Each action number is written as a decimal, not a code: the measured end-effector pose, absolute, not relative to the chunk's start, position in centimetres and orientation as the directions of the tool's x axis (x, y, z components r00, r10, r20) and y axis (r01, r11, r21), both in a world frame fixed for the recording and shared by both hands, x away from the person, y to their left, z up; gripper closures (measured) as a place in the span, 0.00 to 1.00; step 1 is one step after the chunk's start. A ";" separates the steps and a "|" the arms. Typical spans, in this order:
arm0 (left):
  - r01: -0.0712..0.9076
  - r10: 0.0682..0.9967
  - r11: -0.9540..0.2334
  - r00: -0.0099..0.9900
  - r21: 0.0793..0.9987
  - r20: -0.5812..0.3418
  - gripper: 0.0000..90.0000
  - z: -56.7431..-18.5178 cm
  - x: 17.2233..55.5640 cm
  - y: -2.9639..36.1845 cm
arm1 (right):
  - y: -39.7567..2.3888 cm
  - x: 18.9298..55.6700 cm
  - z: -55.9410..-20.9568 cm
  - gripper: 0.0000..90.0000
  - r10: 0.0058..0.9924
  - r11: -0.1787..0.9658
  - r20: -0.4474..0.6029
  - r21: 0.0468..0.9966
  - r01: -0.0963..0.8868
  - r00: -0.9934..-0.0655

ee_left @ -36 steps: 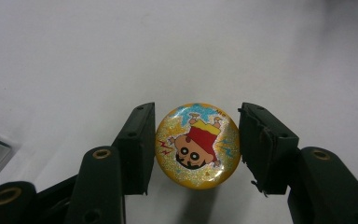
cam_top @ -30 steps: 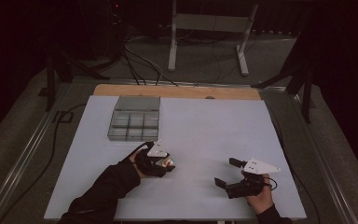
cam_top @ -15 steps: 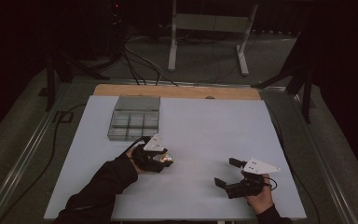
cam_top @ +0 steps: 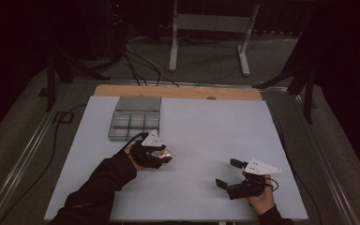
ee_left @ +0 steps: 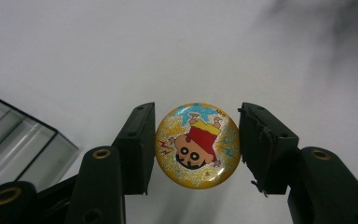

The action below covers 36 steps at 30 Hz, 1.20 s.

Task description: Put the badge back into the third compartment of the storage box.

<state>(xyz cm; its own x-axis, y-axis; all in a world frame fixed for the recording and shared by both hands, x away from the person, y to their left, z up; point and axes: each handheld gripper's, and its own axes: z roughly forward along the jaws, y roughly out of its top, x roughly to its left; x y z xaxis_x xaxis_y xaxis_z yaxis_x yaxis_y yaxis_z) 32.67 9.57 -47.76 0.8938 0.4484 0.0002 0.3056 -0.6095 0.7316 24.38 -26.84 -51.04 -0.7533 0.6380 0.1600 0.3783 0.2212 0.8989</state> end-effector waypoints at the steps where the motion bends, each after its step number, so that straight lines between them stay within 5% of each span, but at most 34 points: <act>1: 0.303 0.449 -0.608 0.893 0.734 0.004 0.54 -47.7 32.7 9.6 | -26.8 24.4 -51.0 0.00 0.638 0.222 0.159 0.899 0.377 -0.754; 36: 0.405 0.576 -0.520 0.816 0.753 -0.041 0.54 -46.2 36.4 11.6 | -26.8 24.4 -51.1 0.00 0.635 0.222 0.163 0.898 0.381 -0.755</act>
<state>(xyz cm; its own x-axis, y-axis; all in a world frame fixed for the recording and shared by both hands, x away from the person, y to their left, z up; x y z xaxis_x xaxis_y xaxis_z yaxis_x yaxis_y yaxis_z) 36.42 11.57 -46.16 0.8163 0.5762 -0.0410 0.4045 -0.5196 0.7526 24.36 -26.82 -51.06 -0.7551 0.6349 0.1634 0.3806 0.2216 0.8978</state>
